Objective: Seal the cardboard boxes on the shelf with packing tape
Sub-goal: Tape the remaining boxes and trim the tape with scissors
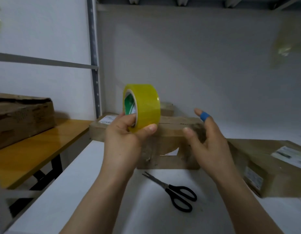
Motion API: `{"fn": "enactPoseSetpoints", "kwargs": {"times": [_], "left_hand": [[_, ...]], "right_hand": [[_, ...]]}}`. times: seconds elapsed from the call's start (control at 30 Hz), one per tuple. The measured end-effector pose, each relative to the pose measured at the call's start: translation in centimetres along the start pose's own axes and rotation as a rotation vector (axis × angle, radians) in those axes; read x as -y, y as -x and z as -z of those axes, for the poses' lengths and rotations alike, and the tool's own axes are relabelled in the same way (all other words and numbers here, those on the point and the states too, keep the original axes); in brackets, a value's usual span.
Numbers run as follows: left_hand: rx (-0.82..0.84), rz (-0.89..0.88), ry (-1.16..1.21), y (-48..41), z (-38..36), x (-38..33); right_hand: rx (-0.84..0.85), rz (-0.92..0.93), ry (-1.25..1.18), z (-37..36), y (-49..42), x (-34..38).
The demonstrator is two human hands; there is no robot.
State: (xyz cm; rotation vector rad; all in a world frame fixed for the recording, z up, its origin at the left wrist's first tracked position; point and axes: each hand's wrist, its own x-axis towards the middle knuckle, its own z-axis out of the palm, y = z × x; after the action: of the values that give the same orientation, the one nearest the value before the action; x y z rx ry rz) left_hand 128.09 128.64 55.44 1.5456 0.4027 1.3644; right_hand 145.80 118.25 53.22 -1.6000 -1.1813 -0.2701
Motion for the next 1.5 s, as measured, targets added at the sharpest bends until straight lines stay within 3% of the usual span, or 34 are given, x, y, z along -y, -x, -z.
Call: {"fn": "enactPoseSetpoints", "kwargs": {"times": [0.07, 0.13, 0.27, 0.43, 0.5, 0.57, 0.67, 0.77, 0.83, 0.9, 1.03, 1.2, 1.4, 1.5], "left_hand": [[0.050, -0.074, -0.014, 0.2, -1.4, -0.4], [0.097, -0.105, -0.005, 0.5, -3.1, -0.5], [0.177, 0.080, 0.145, 1.0, -5.0, 0.2], [0.394, 0.121, 0.034, 1.4, -4.8, -0.4], [0.271, 0.115, 0.000, 0.1, -3.8, -1.5], [0.191, -0.058, -0.165, -1.6, -2.6, -2.8], [0.443, -0.236, -0.358, -3.3, -2.5, -4.7], [0.696, -0.253, -0.515, -4.3, -3.5, -6.2], [0.789, -0.200, -0.479, -4.5, -4.1, -6.8], [0.789, -0.117, -0.352, -4.6, -4.4, -6.8], [0.749, -0.117, -0.278, -4.5, -5.3, -6.3], [0.531, -0.235, -0.185, -3.9, -6.9, -5.4], [0.581, -0.547, -0.426, -3.5, -8.1, -6.2], [0.741, -0.409, -0.534, -4.3, -8.0, -6.4]], "right_hand": [[0.149, 0.026, -0.336, -0.5, 0.5, 2.2], [0.271, 0.031, -0.486, -1.6, 0.7, 2.5], [0.273, -0.067, -0.702, -1.9, 1.2, 0.7], [0.171, 0.000, -0.581, 0.2, 1.7, -0.9], [0.196, 0.025, -0.554, 1.8, 1.5, -1.4], [0.251, 0.034, -0.536, 3.3, 1.3, -1.5], [0.331, 0.060, -0.461, 4.4, 1.3, -1.5], [0.374, 0.093, -0.429, 4.8, 1.7, -1.0], [0.372, 0.106, -0.409, 4.9, 1.8, -0.9], [0.370, 0.097, -0.411, 5.2, 1.9, -0.9], [0.384, 0.056, -0.404, 5.7, 2.4, -1.0], [0.317, 0.066, -0.248, 6.6, 3.5, -1.0], [0.234, 0.000, -0.583, 7.8, 5.1, -0.2], [0.151, -0.107, -0.580, 8.5, 5.7, -0.3]]}}
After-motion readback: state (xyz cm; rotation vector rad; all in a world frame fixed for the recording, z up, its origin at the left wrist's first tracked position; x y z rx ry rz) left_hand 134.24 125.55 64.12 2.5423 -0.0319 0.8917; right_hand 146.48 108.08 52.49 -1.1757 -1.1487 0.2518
